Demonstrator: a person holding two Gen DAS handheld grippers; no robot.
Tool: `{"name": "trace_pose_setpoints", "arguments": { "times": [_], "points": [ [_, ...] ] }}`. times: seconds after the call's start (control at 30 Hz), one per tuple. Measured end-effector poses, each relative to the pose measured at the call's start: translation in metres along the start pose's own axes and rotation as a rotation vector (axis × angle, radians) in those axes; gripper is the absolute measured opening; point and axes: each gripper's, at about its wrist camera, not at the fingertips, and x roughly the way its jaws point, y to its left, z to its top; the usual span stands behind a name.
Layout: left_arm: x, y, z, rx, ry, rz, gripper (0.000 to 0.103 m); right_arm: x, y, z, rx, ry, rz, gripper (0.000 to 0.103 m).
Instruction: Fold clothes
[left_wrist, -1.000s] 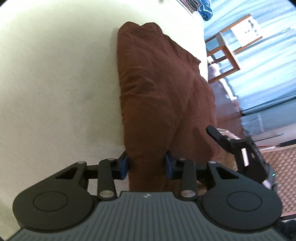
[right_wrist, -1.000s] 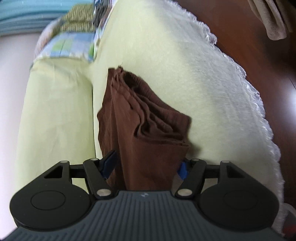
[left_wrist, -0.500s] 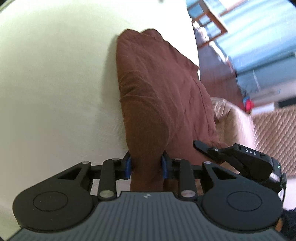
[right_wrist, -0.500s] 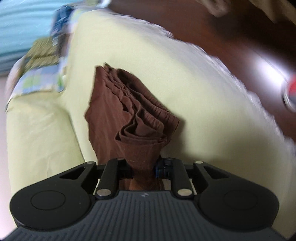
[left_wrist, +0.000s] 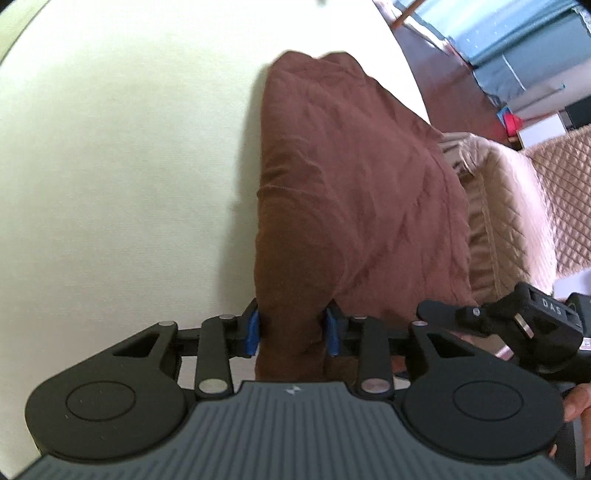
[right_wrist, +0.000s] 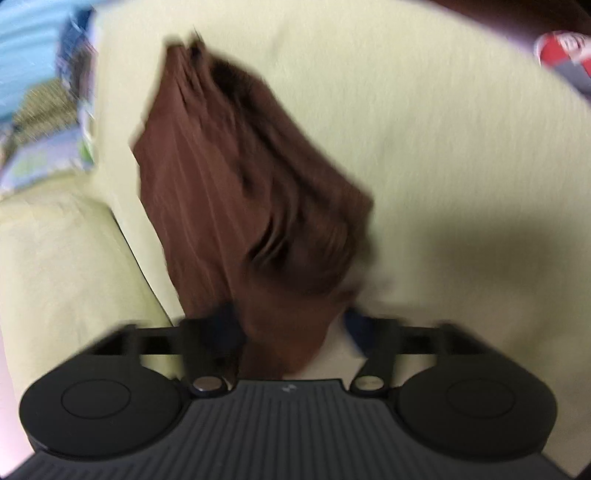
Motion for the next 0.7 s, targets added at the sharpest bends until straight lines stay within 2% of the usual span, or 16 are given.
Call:
{"name": "trace_pose_setpoints", "arguments": {
  "times": [0.03,0.13,0.2,0.23,0.27,0.3,0.33,0.37,0.4,0.47,0.6,0.7],
  "points": [
    [-0.005,0.001,-0.005,-0.011,0.000,0.001,0.060,-0.007,0.004,0.000,-0.037,0.028,-0.027,0.073],
    [-0.020,0.006,-0.033,-0.114,0.002,-0.027,0.063,-0.030,0.017,0.003,-0.182,0.144,-0.133,0.074],
    [-0.033,0.008,-0.062,-0.197,-0.001,0.011,0.063,-0.043,0.035,0.009,-0.366,0.236,-0.235,0.074],
    [-0.039,0.009,-0.075,-0.243,-0.009,0.038,0.063,-0.051,0.052,0.010,-0.518,0.257,-0.275,0.074],
    [-0.047,0.007,-0.087,-0.309,-0.050,0.045,0.063,-0.061,0.074,0.012,-0.722,0.276,-0.320,0.071],
    [-0.055,0.005,-0.099,-0.381,-0.107,0.040,0.063,-0.066,0.088,0.012,-0.848,0.283,-0.340,0.056],
    [-0.064,0.003,-0.110,-0.453,-0.164,0.034,0.063,-0.067,0.106,0.011,-1.014,0.282,-0.345,0.029],
    [-0.068,0.000,-0.114,-0.505,-0.209,0.023,0.063,-0.063,0.132,0.010,-1.225,0.268,-0.346,0.017],
    [-0.070,-0.005,-0.115,-0.546,-0.248,0.010,0.063,-0.058,0.147,0.009,-1.330,0.257,-0.339,0.000],
    [-0.072,-0.017,-0.116,-0.620,-0.332,-0.002,0.063,-0.033,0.189,0.013,-1.505,0.227,-0.270,0.000],
    [-0.059,-0.047,-0.112,-0.748,-0.441,-0.014,0.063,0.026,0.250,0.016,-1.741,0.211,-0.199,0.000],
    [-0.041,-0.072,-0.102,-0.810,-0.499,0.024,0.063,0.066,0.276,0.026,-1.835,0.264,-0.146,0.004]
  ]
}}
